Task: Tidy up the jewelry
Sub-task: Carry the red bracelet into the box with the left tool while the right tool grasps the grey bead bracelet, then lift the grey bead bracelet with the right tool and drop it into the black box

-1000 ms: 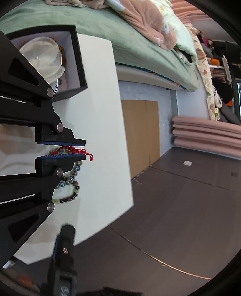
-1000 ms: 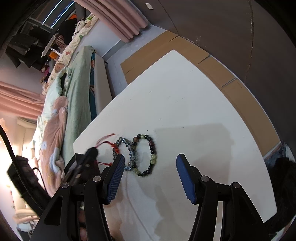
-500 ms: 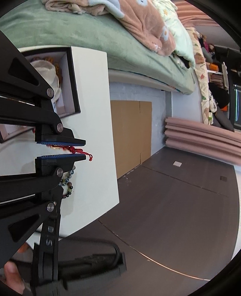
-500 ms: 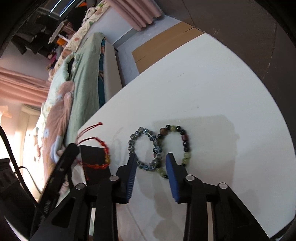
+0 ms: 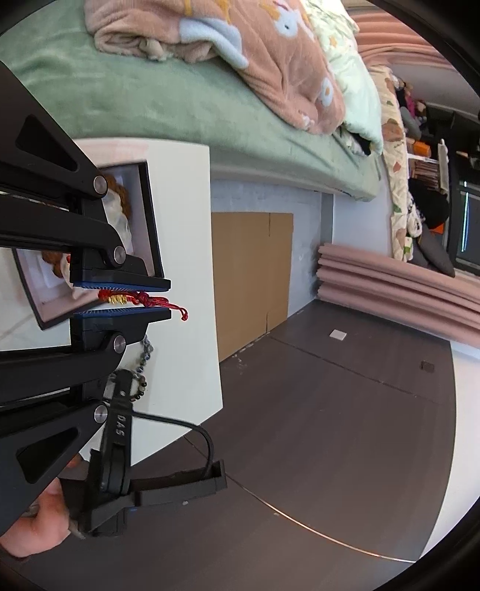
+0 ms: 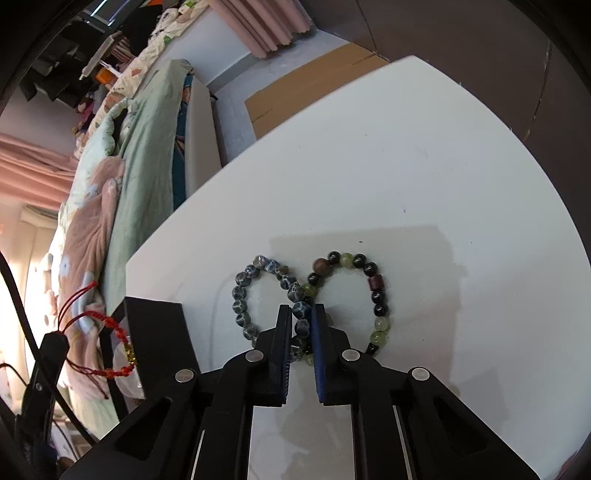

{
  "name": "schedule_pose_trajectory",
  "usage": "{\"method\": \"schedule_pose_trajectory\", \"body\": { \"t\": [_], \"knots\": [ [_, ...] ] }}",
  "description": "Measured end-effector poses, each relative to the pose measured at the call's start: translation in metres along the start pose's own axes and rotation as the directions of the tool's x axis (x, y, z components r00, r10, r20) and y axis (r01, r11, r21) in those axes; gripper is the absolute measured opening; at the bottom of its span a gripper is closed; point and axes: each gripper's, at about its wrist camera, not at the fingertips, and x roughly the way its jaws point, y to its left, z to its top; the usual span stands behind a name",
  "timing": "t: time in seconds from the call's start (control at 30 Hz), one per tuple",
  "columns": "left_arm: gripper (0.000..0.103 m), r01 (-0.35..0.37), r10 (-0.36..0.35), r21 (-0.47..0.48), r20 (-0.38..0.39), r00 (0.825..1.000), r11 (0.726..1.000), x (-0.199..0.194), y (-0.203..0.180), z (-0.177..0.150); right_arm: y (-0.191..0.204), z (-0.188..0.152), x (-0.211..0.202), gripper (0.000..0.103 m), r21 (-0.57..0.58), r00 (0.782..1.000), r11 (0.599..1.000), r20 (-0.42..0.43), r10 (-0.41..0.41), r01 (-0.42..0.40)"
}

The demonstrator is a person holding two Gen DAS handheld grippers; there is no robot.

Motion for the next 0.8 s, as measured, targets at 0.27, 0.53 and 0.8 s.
{"method": "schedule_pose_trajectory", "body": {
  "t": [0.27,0.53,0.8],
  "knots": [
    [0.011,0.046,-0.052,-0.127,-0.045,0.998,0.991,-0.008,0.027,0.003,0.019,-0.006,-0.027,0.012,-0.043,0.992,0.994,0.078,0.100,-0.097],
    [0.078,0.021,-0.020,-0.230,0.007,1.000,0.973,-0.027,0.048,0.002,0.041,-0.014,-0.051,0.012,-0.116,0.957,0.968,0.163,0.241,-0.224],
    [0.078,-0.022,0.028,-0.220,0.024,0.999,0.975,-0.039,0.051,0.001,0.062,-0.024,-0.070,0.012,-0.194,0.908,0.922,0.193,0.372,-0.336]
  ]
}}
